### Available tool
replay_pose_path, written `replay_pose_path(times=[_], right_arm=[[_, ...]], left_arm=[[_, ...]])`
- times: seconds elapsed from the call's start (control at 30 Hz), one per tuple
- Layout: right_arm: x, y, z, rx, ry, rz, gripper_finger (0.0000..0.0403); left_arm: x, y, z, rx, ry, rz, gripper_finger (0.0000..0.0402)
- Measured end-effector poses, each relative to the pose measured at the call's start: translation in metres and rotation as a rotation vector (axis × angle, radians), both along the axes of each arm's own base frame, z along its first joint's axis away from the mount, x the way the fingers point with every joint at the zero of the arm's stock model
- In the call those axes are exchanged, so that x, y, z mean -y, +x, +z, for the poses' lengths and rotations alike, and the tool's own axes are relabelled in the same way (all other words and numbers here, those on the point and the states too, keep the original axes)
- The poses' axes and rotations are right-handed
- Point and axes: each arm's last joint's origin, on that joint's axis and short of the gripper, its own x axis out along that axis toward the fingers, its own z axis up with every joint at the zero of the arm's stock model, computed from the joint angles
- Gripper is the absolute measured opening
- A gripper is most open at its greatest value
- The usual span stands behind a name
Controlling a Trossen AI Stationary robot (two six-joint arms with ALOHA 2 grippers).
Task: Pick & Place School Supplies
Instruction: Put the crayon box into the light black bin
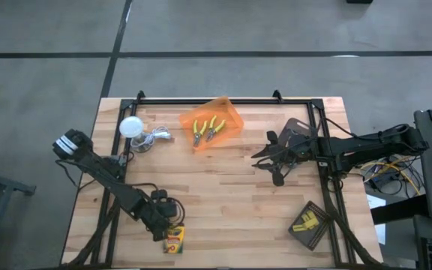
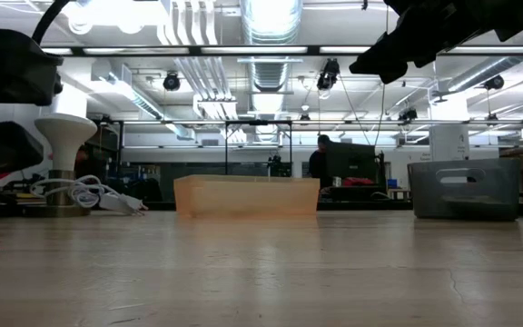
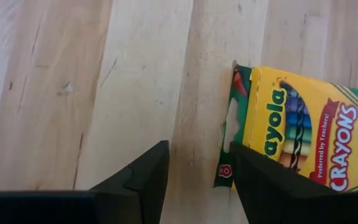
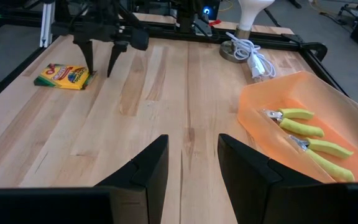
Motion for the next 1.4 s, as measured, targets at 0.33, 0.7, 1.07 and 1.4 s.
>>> replay_pose_path(times=[0.33,0.7,1.07,1.4], right_arm=[[0.0000,0.0000,0.0000,0.000,0.000,0.000,0.0137],[0.0000,0.0000,0.0000,0.000,0.000,0.000,0.0137],[0.0000,0.0000,0.0000,0.000,0.000,0.000,0.0137],[0.0000,0.0000,0.0000,0.000,0.000,0.000,0.0137]], left_arm=[[0.0021,0.0025,0.0001,0.031,-0.034,-0.015,0.0161],[0.0047,0.0032,0.0005,0.032,-0.066,-0.051,0.0092],[0.0053,0.0031,0.0002,0.030,-0.077,-0.057,0.0017],[0.0058,0.0032,0.0004,0.035,-0.077,-0.062,0.0004]])
